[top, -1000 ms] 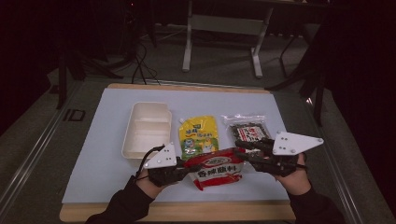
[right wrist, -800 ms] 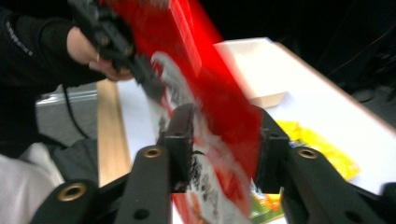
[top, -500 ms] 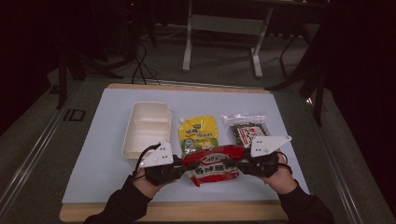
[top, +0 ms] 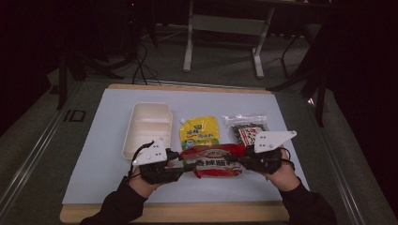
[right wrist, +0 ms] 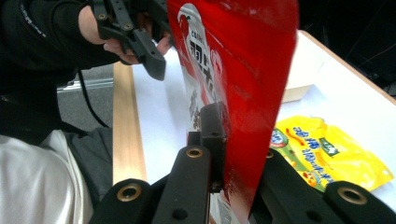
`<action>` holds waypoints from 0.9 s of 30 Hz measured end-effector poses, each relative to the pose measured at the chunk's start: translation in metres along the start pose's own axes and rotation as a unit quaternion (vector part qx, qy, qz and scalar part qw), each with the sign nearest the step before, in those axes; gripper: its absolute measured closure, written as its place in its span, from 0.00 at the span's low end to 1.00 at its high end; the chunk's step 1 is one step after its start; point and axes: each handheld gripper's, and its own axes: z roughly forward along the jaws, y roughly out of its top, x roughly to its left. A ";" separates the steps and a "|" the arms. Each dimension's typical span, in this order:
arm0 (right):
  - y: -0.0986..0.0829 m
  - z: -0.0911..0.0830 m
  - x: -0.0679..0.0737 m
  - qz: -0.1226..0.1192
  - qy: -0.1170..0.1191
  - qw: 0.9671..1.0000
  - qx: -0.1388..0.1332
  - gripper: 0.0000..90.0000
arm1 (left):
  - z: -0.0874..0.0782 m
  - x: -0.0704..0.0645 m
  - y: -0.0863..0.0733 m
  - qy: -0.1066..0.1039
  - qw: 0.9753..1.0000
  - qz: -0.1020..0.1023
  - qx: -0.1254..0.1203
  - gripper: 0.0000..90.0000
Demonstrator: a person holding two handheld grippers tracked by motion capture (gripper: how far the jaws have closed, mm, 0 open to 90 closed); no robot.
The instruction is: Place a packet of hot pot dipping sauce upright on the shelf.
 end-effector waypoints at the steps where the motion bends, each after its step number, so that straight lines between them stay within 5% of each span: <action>1: 0.002 -0.001 -0.002 0.000 -0.002 1.000 0.000 1.00 | -0.002 0.000 -0.002 0.007 1.000 0.000 -0.001 0.66; 8: 0.015 -0.005 -0.015 0.004 -0.017 1.000 -0.017 1.00 | -0.011 0.001 -0.019 0.035 0.999 -0.023 -0.006 0.16; 11: 0.020 -0.002 -0.022 0.010 -0.020 1.000 -0.020 1.00 | -0.010 -0.001 -0.027 0.044 0.999 -0.024 -0.005 0.04; 19: 0.028 0.012 -0.040 0.023 -0.022 0.999 -0.023 1.00 | -0.004 -0.012 -0.046 0.030 0.999 -0.022 0.014 0.02; 24: 0.033 0.026 -0.052 0.032 -0.018 0.999 -0.022 1.00 | -0.001 -0.019 -0.057 0.060 0.998 0.002 0.027 0.02; 27: 0.038 0.033 -0.059 0.036 -0.017 0.999 -0.021 1.00 | -0.002 -0.021 -0.061 0.059 0.998 0.003 0.029 0.02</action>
